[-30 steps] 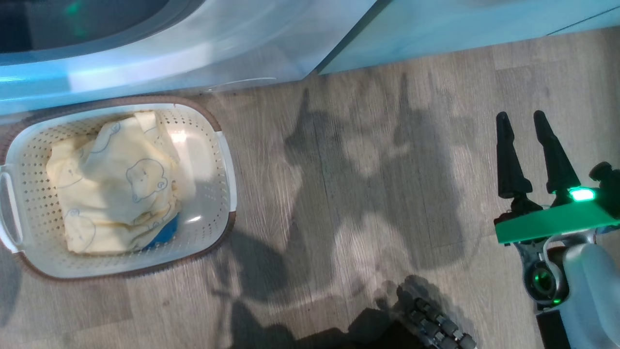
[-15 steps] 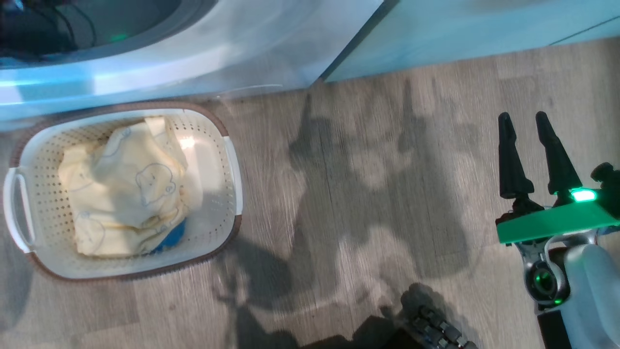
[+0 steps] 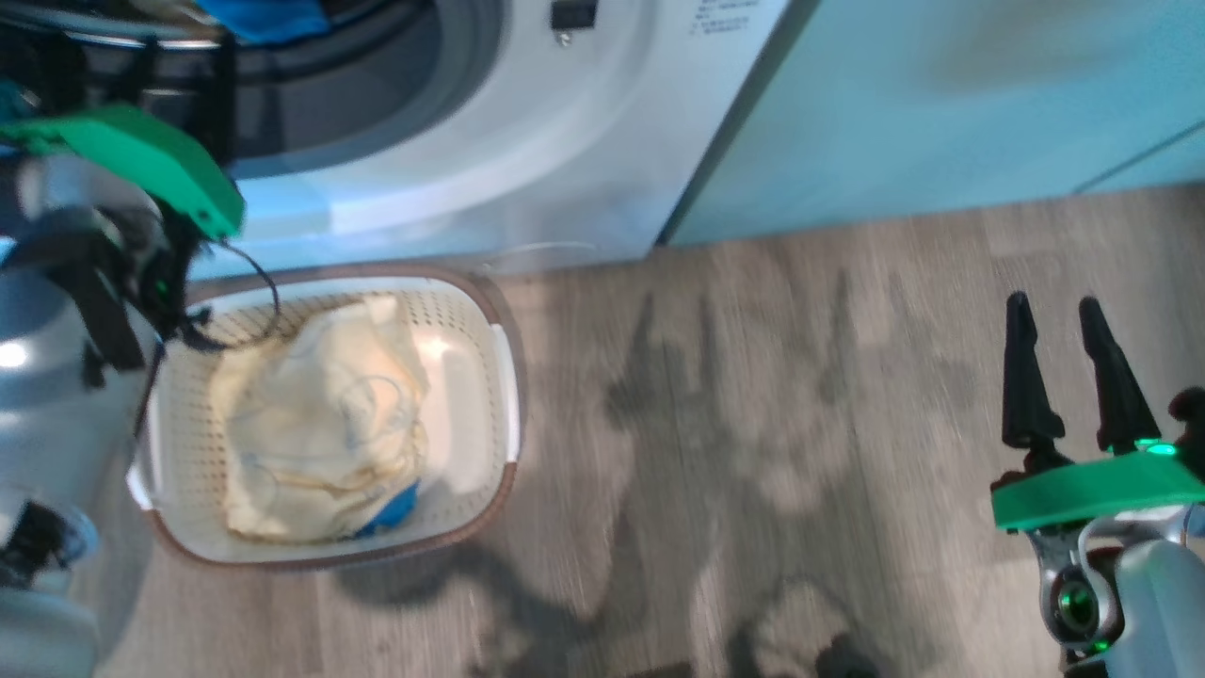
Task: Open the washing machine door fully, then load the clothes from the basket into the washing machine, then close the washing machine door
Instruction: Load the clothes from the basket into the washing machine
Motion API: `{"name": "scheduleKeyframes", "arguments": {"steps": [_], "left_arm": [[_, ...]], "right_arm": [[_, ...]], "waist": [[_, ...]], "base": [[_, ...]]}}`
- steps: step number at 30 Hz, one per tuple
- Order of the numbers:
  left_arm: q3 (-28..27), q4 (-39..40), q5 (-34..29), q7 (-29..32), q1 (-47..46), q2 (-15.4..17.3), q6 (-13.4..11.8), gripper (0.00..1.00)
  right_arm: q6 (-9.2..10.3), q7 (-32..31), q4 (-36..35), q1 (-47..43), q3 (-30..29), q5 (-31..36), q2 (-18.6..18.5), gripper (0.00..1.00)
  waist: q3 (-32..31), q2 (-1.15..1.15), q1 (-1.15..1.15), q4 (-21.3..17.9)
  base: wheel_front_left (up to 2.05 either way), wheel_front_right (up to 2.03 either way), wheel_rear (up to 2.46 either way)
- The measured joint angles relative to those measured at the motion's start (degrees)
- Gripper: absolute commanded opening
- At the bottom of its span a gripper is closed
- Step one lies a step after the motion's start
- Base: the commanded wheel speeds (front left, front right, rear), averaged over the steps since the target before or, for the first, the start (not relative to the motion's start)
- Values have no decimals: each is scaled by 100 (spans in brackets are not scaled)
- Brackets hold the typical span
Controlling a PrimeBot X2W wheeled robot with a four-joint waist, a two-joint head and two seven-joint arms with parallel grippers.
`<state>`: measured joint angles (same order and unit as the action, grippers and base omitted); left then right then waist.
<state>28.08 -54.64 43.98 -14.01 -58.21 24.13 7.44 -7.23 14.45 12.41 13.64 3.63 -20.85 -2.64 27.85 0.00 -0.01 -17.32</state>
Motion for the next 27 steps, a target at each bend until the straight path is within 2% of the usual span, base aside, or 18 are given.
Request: {"name": "scheduleKeyframes", "arguments": {"steps": [4, 10, 15, 20, 27], "left_arm": [[-65, 313, -43, -37, 418, -92, -16, 100], [-809, 1335, -445, -56, 1373, -210, -363, 100], [-1492, 1924, -725, -62, 2236, -365, -458, 100], [-2057, 2454, -1050, -63, 2964, -583, -455, 100], [-2520, 2689, -1346, -63, 3690, -848, -320, 100]], "right_arm": [[0, 0, 7, -136, -47, 100, 1, 100], [0, 0, 23, -378, -153, 186, 3, 100], [0, 0, 40, -575, -182, 226, -3, 100], [0, 0, 41, -826, -267, 227, -65, 100], [0, 0, 43, -1143, -339, 279, -91, 100]], "waist": [[-308, 0, 0, 167], [-808, 0, 0, 421], [-1145, 0, 0, 558], [-1491, 0, 0, 673], [-1934, 0, 0, 826]], "base": [[0, 0, 0], [0, 0, 0], [0, 0, 0], [0, 0, 0], [0, 0, 0]]}}
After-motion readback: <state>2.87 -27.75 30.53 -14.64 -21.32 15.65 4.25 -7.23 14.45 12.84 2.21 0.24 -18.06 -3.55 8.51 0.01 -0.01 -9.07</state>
